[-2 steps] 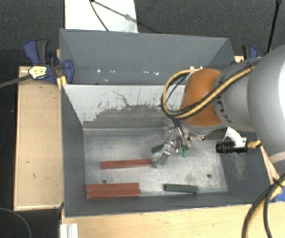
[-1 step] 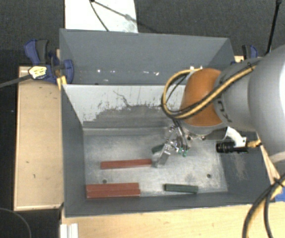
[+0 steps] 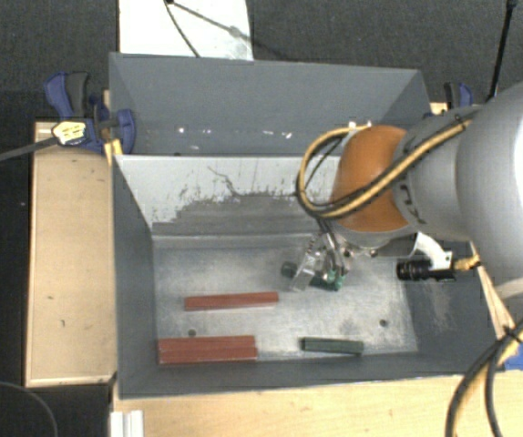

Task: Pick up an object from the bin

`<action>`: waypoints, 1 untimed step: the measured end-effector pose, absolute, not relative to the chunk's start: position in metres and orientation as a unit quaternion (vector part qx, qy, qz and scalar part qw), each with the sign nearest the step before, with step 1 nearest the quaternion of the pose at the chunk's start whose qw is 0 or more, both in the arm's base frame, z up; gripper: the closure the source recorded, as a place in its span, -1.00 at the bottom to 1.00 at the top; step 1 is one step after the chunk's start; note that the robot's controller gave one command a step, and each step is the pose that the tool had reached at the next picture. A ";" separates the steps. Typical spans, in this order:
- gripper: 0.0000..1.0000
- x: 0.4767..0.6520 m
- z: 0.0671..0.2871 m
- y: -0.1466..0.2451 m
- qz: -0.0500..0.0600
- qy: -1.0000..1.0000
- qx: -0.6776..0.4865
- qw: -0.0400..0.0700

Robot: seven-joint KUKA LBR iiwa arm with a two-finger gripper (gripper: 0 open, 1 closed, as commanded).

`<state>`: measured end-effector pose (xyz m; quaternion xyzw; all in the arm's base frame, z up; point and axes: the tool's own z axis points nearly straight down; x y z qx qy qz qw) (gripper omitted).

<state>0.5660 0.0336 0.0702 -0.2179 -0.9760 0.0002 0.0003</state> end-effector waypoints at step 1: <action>1.00 0.568 0.197 0.033 -0.001 -0.977 -0.213 -0.005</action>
Offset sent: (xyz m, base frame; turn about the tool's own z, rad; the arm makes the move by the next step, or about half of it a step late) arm 0.0000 -0.0001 0.1209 0.0000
